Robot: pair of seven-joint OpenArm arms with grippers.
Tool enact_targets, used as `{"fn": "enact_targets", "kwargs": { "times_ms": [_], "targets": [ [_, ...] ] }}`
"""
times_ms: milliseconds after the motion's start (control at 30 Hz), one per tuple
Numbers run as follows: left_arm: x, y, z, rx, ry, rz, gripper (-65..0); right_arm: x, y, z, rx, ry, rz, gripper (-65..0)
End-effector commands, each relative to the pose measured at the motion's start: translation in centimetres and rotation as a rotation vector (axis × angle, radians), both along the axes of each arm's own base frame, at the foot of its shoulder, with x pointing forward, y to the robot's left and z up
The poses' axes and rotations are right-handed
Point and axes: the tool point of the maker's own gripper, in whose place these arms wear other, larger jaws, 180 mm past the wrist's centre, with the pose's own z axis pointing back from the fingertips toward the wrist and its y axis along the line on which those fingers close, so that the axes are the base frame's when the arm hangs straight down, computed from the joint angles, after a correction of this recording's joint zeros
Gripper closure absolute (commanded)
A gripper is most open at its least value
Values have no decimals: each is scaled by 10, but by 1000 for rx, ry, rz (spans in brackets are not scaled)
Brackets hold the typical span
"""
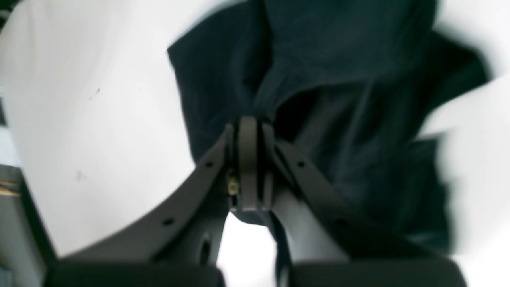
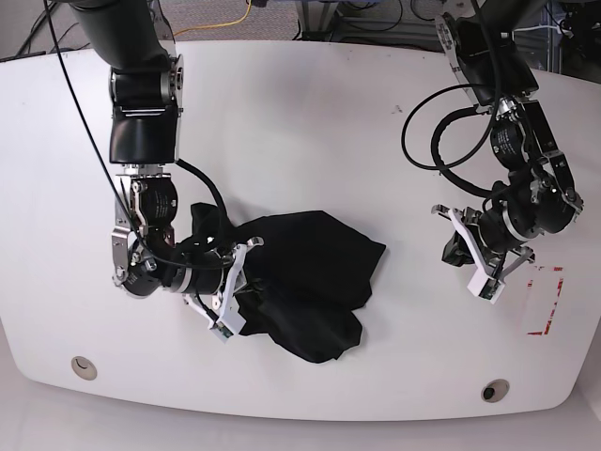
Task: Layout the t-shirt on the table in an organized manner, then fold the t-shirt properly
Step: 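Grasp the shirt's edge with the right gripper, then lift the shirt with the right gripper and drag it away from the left gripper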
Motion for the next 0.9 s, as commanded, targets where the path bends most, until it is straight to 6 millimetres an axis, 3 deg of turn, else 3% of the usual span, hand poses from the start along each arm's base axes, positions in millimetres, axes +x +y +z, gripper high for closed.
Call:
{"fn": "enact_targets", "kwargs": {
  "times_ms": [0, 367, 600, 800, 867],
  "targets": [
    [5, -1, 12, -3, -41, -8, 0, 7, 5, 56, -13, -178, 37, 0],
    [9, -5, 19, -38, -94, -8, 0, 15, 10, 117, -73, -367, 77, 0],
    [19, -39, 29, -170, -164, -11, 0, 18, 17, 136, -123, -430, 123, 0],
    [21, -60, 15, -252, -122, -20, 0, 20, 27, 167, -154, -523, 158, 0],
    [20, -67, 10, -272, -108, -23, 0, 26, 21, 180, -171, -552, 150, 0]
  ]
}}
